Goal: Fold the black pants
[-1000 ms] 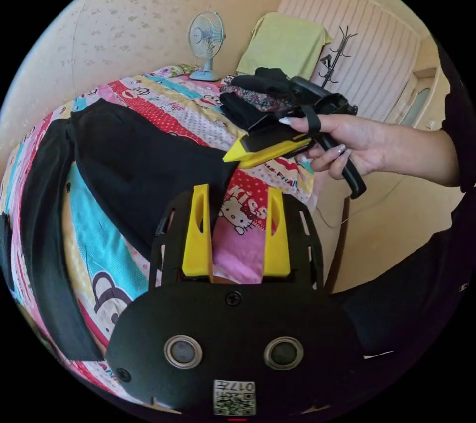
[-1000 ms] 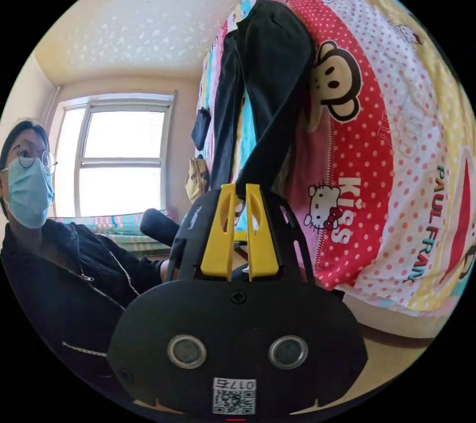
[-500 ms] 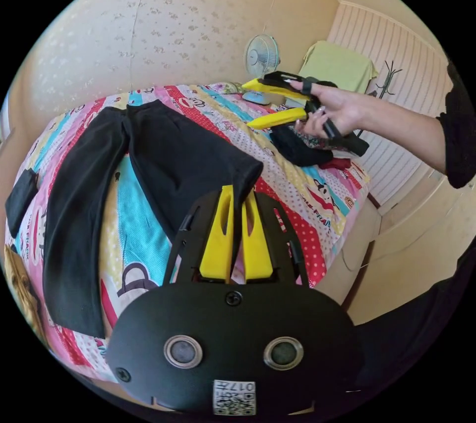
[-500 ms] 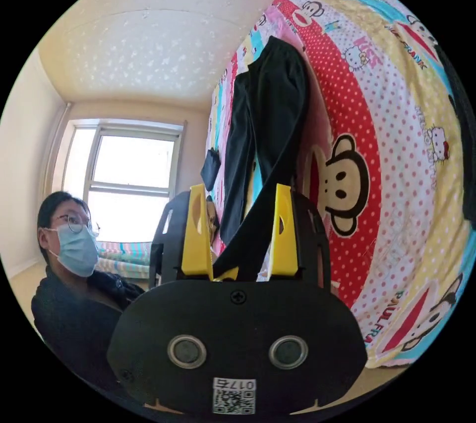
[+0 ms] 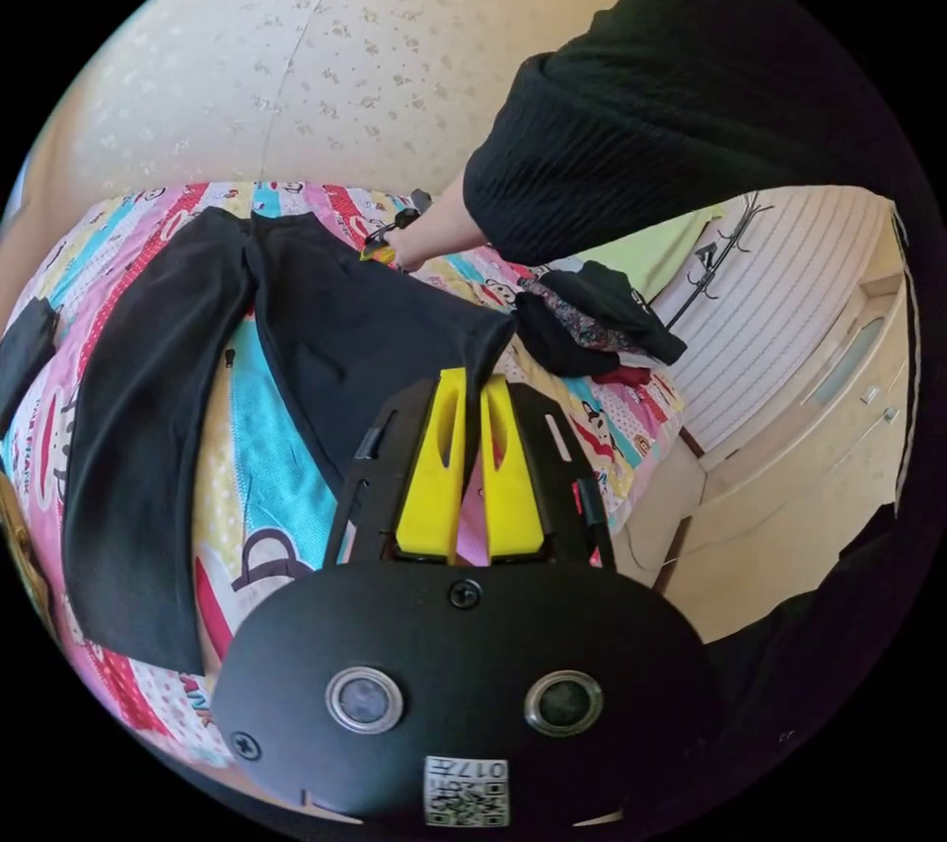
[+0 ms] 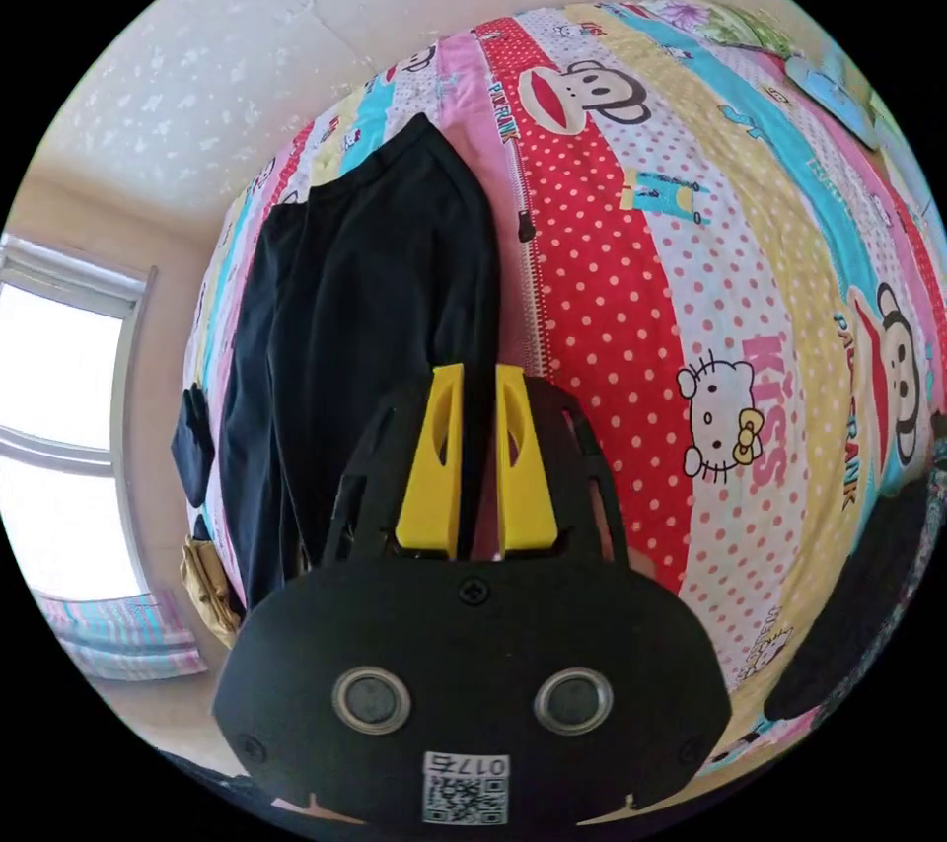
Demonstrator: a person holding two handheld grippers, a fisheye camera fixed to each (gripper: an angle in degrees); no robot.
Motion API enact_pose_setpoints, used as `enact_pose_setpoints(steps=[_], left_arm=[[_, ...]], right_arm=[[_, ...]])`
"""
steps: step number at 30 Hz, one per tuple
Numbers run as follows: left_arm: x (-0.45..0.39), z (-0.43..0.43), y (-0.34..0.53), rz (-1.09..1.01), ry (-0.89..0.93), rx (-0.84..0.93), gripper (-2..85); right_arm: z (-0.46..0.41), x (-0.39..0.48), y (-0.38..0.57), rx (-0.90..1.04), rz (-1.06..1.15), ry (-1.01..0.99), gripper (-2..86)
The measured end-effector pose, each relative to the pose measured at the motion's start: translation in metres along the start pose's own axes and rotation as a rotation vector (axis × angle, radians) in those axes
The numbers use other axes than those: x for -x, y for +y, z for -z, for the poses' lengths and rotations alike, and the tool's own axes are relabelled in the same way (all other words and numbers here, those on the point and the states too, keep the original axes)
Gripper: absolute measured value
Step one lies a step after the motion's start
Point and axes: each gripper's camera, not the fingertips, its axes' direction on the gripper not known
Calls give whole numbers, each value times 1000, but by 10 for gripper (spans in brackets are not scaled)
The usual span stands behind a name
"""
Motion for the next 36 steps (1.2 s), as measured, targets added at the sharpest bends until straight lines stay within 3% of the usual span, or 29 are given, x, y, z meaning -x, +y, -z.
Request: enact_pose_setpoints(steps=[5,10,15,18,22,26,31,36], left_arm=[[74,34,29,153,71,-80,9],[182,86,90,480,208,-238,6],[269,113,159,712,256,-324,5],[320,121,206,810,185,-331,5],[391,109,269,926,125,-296,7],[441,92,310,1001,177,-297,9],[472,70,339,1064,305,-315,20],[466,95,352,999,248,-314,52]], right_arm=[[19,88,-9,-43,157,-9,14],[12,223,-8,-85,302,-30,8],[-56,367,13,-82,371,-47,8],[-119,423,32,-43,412,-40,12],[-188,448,55,6,383,7,23],[-203,442,73,-6,349,-177,50],[-159,434,116,119,536,-345,77],[-86,363,209,324,612,-444,98]])
